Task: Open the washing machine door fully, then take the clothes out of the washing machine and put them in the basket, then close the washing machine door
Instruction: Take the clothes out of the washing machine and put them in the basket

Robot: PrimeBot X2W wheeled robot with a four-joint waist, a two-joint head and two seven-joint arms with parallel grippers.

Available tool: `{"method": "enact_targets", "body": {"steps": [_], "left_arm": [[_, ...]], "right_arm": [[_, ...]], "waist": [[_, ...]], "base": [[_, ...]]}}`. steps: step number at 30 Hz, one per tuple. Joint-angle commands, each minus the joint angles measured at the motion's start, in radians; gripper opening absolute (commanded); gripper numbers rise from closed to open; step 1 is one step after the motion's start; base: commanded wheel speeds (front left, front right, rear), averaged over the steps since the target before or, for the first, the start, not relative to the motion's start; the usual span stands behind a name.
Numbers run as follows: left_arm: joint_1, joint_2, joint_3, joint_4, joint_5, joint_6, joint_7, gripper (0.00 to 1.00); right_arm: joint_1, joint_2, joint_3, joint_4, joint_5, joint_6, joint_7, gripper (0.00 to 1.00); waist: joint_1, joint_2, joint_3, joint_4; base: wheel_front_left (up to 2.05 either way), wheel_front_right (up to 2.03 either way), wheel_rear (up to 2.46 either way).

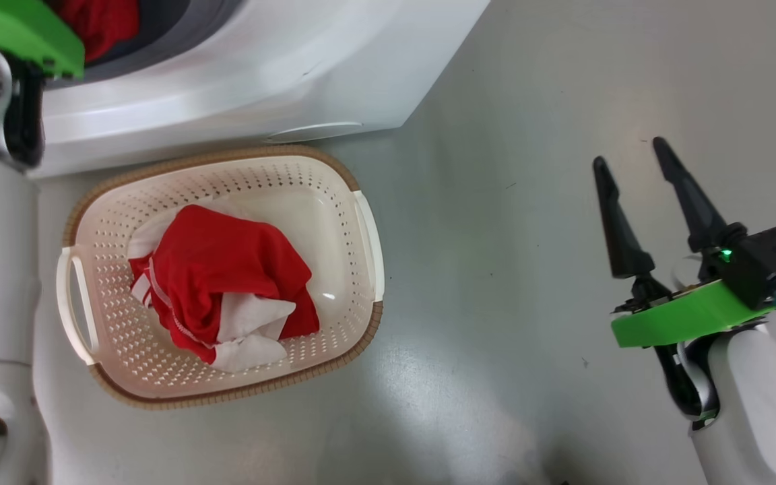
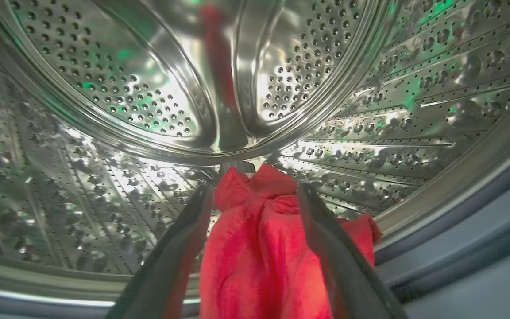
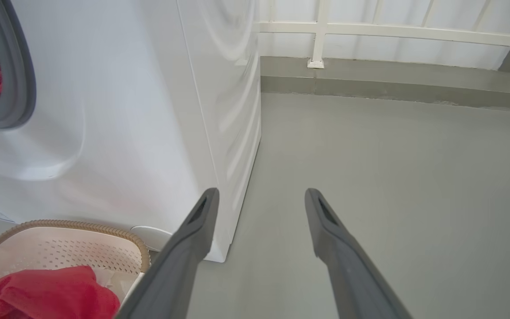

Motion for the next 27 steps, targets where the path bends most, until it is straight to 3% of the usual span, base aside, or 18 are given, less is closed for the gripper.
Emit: {"method": "enact_targets", "body": {"steps": [1, 6, 12, 22, 23, 24, 25, 26, 27], "left_arm": [[-0.024, 0.057, -0.008, -0.002, -0.023, -0.005, 0.034, 1.00], [-0.062, 0.104, -0.074, 0.090, -0.053, -0.005, 0.191, 1.00], [-0.077, 0.109, -0.128, 0.160, -0.063, -0.005, 0.319, 1.00], [-0.071, 0.119, -0.178, 0.221, -0.048, -0.005, 0.352, 1.00], [-0.070, 0.118, -0.181, 0.225, -0.050, -0.005, 0.354, 0.90], [-0.069, 0.118, -0.184, 0.228, -0.051, -0.005, 0.355, 0.53], [-0.067, 0.117, -0.189, 0.231, -0.052, -0.005, 0.356, 0.31], [-0.066, 0.117, -0.193, 0.232, -0.053, -0.005, 0.353, 0.00], [-0.063, 0.117, -0.198, 0.232, -0.055, -0.005, 0.349, 0.00]], "right_arm": [[0.019, -0.007, 0.027, -0.015, 0.024, 0.006, -0.006, 1.00], [0.025, -0.005, 0.052, -0.008, 0.036, 0.006, -0.006, 1.00], [0.029, -0.009, 0.058, -0.005, 0.046, 0.006, -0.006, 1.00], [0.039, -0.016, 0.077, -0.003, 0.060, 0.006, -0.006, 1.00], [0.039, -0.017, 0.078, -0.002, 0.062, 0.006, -0.006, 1.00], [0.040, -0.017, 0.079, -0.002, 0.062, 0.006, -0.006, 1.00], [0.040, -0.018, 0.079, -0.003, 0.062, 0.006, -0.006, 1.00], [0.041, -0.018, 0.080, -0.003, 0.063, 0.006, -0.006, 1.00], [0.041, -0.019, 0.081, -0.004, 0.063, 0.006, -0.006, 1.00]], "waist": [[0.0000, -0.0001, -0.005, -0.002], [0.0000, -0.0001, -0.018, -0.012], [0.0000, -0.0001, -0.023, -0.016], [0.0000, -0.0001, -0.044, -0.025], [0.0000, -0.0001, -0.045, -0.026], [0.0000, -0.0001, -0.047, -0.026], [0.0000, -0.0001, -0.048, -0.026], [0.0000, -0.0001, -0.048, -0.026], [0.0000, -0.0001, -0.048, -0.027]], "base": [[0.00, 0.00, 0.00], [0.00, 0.00, 0.00], [0.00, 0.00, 0.00], [0.00, 0.00, 0.00], [0.00, 0.00, 0.00], [0.00, 0.00, 0.00], [0.00, 0.00, 0.00], [0.00, 0.00, 0.00], [0.00, 0.00, 0.00]]}}
